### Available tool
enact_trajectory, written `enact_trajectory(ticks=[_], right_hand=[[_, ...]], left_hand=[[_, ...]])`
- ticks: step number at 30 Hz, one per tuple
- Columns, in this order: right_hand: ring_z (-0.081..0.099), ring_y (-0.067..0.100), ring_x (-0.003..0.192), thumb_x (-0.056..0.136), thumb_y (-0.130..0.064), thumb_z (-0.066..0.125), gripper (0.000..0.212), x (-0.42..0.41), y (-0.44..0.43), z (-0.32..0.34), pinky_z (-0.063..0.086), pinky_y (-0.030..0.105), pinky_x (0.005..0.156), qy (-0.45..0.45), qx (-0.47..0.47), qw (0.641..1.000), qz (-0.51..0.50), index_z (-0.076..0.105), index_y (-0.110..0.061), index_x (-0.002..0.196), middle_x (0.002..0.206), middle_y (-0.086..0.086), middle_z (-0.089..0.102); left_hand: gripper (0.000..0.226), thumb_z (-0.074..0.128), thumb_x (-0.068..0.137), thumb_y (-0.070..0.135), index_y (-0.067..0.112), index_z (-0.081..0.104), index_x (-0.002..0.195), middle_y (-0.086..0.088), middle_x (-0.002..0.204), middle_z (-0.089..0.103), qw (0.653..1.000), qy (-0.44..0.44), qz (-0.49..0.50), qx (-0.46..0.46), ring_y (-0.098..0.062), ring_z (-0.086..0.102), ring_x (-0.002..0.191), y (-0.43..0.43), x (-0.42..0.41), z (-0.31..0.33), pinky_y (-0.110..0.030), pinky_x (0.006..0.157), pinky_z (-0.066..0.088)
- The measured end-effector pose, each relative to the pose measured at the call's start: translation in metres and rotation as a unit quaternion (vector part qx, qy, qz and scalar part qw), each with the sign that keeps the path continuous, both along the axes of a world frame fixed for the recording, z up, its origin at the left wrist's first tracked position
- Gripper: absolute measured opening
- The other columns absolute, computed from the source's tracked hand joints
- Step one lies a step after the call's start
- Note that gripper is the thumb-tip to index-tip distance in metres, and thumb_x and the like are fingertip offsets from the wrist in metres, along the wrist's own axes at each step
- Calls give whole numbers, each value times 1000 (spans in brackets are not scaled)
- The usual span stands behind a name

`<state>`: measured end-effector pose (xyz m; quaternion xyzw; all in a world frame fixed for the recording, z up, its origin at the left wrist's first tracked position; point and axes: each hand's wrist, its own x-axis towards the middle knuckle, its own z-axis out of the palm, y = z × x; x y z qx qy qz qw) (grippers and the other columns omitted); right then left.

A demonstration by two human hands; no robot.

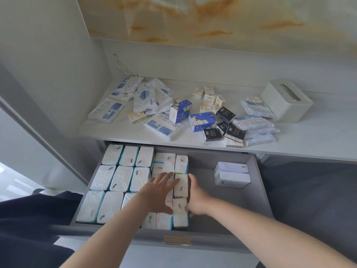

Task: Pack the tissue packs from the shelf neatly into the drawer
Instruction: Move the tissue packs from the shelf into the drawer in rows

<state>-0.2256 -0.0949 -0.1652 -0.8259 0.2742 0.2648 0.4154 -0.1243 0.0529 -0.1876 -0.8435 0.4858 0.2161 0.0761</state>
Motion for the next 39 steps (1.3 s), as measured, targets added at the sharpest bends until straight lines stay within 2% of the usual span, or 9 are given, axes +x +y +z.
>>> enact_trajectory(ticks=[6,14,17,19,22,26,33,37,39], right_hand=[[60,28,104,83,-13,66,111,16,-7,7,63,44,59,15,32,999,-18,-14,-54,147,138,0,47],[62,25,90,86,4,46,98,29,-12,6,62,50,72,48,101,994,-14,-1,-49,154,136,6,45],[61,31,98,87,-6,50,90,34,-19,16,61,40,73,52,-20,994,91,4,-42,156,144,9,39],[55,33,114,88,-12,52,75,42,-26,27,54,34,81,11,-136,978,157,22,-33,154,149,7,34],[56,24,120,89,-19,53,41,65,-45,53,46,31,92,-101,-208,964,130,56,-31,128,134,-2,56],[59,22,113,91,-18,51,27,99,-85,95,45,31,87,-215,-272,935,73,63,-29,113,122,-5,64],[48,33,119,88,-27,57,44,128,-161,109,39,41,94,-164,-413,891,92,50,-19,131,129,11,56],[46,33,117,89,-21,51,42,123,-170,94,33,43,97,-144,-424,879,162,46,-13,130,122,14,60],[47,31,117,90,-21,51,38,122,-172,90,33,44,98,-183,-414,878,159,50,-17,128,121,10,62]], left_hand=[[109,65,77,66,30,-1,155,0,163,-1,1000,-5,6,-30,-27,2,149,-7,3,-3,-48,120,17],[113,68,71,69,29,4,155,2,161,0,1000,-6,12,-21,-26,1,148,-10,3,-3,-49,120,12],[101,64,75,68,29,15,154,2,160,6,1000,-3,12,-24,-25,7,147,-14,4,2,-47,119,16],[86,60,81,65,31,25,152,2,158,15,999,13,28,-40,-23,17,144,-19,9,8,-45,117,24],[59,61,88,48,32,43,142,4,147,38,989,28,78,-120,-19,36,135,-34,25,28,-41,107,40],[33,57,92,31,28,56,125,4,123,56,960,-4,141,-242,-18,53,116,-71,51,74,-34,90,48],[45,52,94,25,18,44,138,-9,130,54,945,-31,200,-258,-28,48,121,-151,78,108,-39,96,43],[57,55,92,40,15,35,139,-12,129,56,952,-21,236,-194,-32,52,120,-184,84,98,-43,100,38],[63,62,90,39,16,33,141,-13,134,51,934,22,275,-225,-33,54,118,-188,84,96,-42,99,41]])
